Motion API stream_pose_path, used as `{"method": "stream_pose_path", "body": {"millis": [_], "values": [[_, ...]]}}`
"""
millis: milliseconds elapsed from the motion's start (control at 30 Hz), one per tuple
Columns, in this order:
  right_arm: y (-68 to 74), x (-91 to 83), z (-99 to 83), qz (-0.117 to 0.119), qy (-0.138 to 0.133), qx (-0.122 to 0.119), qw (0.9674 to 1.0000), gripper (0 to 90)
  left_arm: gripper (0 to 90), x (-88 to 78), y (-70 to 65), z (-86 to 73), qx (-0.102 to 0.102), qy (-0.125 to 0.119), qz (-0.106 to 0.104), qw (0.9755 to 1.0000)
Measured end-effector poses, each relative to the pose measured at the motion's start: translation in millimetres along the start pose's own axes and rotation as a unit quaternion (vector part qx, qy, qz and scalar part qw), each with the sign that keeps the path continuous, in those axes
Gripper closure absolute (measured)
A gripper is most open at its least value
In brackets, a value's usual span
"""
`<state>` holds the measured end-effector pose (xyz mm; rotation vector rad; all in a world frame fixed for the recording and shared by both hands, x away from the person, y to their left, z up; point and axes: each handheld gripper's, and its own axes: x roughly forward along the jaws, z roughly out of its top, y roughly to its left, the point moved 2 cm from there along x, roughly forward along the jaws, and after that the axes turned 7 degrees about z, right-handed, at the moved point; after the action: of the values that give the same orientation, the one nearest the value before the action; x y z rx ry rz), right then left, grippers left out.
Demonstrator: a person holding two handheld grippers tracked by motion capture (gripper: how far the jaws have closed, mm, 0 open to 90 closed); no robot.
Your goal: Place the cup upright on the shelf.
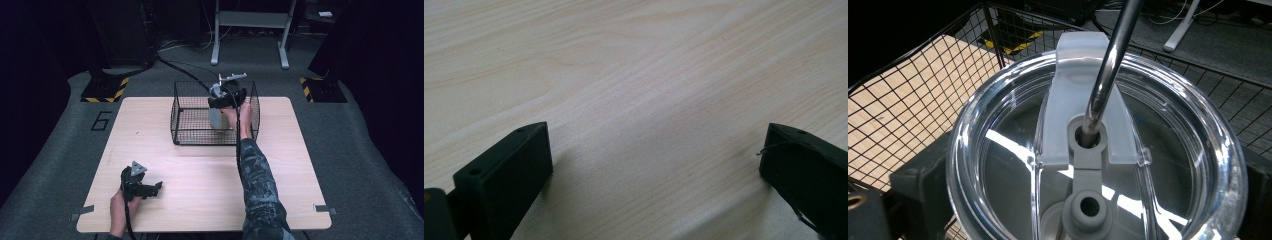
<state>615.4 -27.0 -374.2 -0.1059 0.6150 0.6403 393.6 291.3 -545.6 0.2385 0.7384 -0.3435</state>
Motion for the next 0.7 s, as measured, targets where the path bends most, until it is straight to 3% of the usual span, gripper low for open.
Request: {"method": "stream_pose_path", "body": {"millis": [33,200,333,633,700], "values": [[-1.6,1.2,-0.9,0.001,-0.002,-0.009,1.0000,3.5,0.4,0.0,0.0,0.0,0.000,0.000,0.000,1.0000],[-0.2,5.0,-3.6,-0.003,-0.001,0.000,1.0000,3.5,0.4,0.0,-0.2,0.0,-0.001,0.000,0.001,1.0000],[-2.1,9.6,-7.7,-0.002,0.000,-0.008,1.0000,3.5,0.4,-0.1,0.5,0.1,0.003,0.000,0.002,1.0000],[-0.8,16.7,-13.9,-0.005,-0.004,0.004,1.0000,3.5,0.4,-0.1,0.8,0.1,0.005,0.000,0.002,1.0000],[-1.3,17.9,-15.2,-0.004,-0.003,-0.002,1.0000,3.5,0.4,-0.1,0.8,0.1,0.005,0.000,0.002,1.0000]]}}
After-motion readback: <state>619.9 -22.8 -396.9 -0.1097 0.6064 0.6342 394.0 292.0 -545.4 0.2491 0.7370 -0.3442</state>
